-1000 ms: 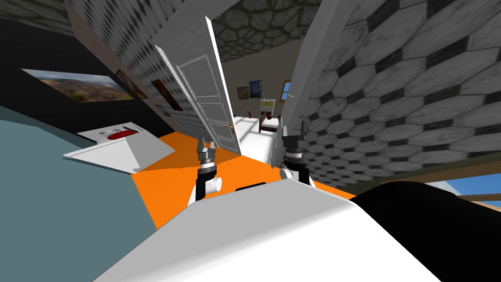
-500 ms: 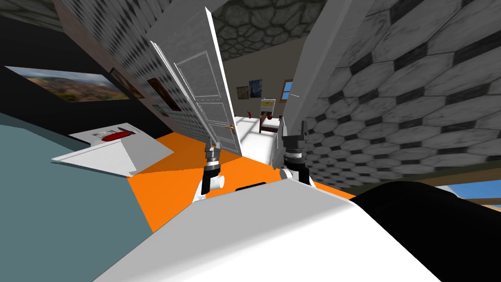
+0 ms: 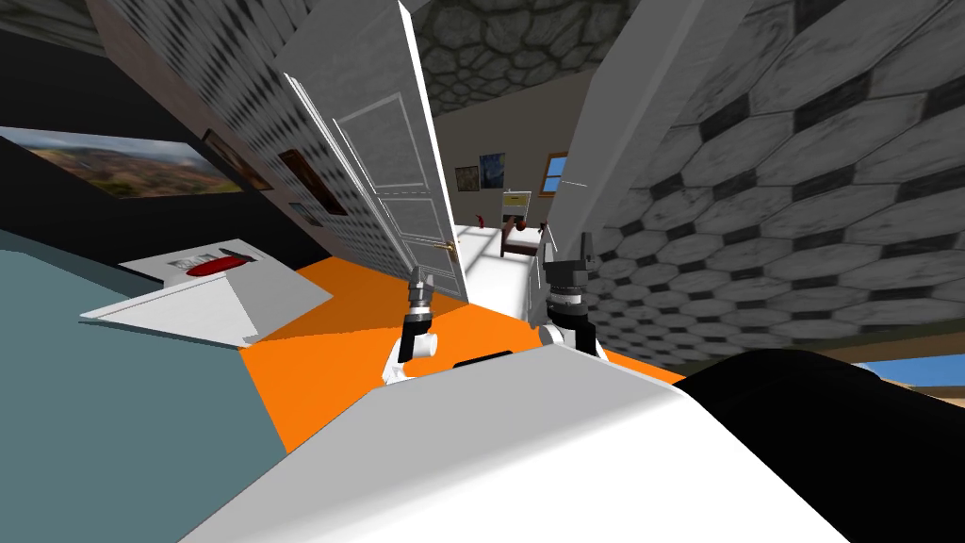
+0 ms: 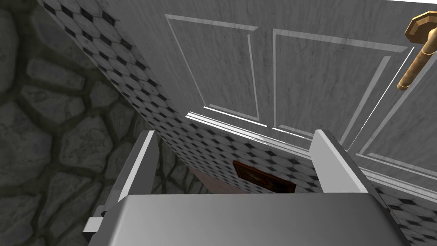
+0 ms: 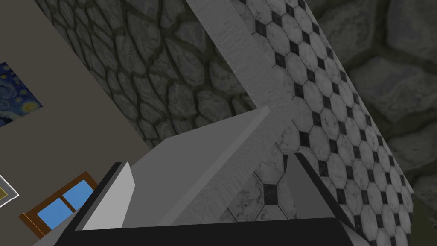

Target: Push the door open

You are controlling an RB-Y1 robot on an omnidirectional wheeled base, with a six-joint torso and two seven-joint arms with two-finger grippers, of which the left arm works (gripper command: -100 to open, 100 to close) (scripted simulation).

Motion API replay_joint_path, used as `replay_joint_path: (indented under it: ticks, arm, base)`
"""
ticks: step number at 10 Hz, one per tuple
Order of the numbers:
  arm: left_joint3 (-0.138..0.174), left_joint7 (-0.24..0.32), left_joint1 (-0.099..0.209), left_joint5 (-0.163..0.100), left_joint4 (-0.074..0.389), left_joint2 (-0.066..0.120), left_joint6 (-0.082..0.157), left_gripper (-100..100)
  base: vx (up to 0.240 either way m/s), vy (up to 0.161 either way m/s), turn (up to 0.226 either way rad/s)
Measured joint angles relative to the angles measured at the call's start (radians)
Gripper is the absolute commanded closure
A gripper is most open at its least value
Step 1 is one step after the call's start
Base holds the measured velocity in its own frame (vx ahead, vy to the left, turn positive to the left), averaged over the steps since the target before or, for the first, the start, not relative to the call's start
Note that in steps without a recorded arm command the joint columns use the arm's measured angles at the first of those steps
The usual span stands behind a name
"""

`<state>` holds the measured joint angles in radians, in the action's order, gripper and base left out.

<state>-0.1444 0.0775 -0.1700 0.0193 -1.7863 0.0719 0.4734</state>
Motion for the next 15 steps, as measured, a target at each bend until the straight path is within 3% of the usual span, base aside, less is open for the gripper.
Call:
replay_joint_path:
  ticks: [2,4,7,15]
  arm:
    - [-0.016,0.01,0.026,0.007,0.048,0.001,-0.003,-100]
    - [-0.022,0.029,0.064,0.007,0.105,0.013,-0.005,-100]
    - [-0.042,0.043,0.124,0.017,0.202,0.007,-0.005,-100]
    - [-0.079,0.094,0.249,0.03,0.412,0.019,-0.007,-100]
  base:
    - [0.094,0.075,-0.024]
    - [0.099,0.102,-0.024]
    - [0.093,0.093,-0.027]
    - [0.077,0.079,-0.022]
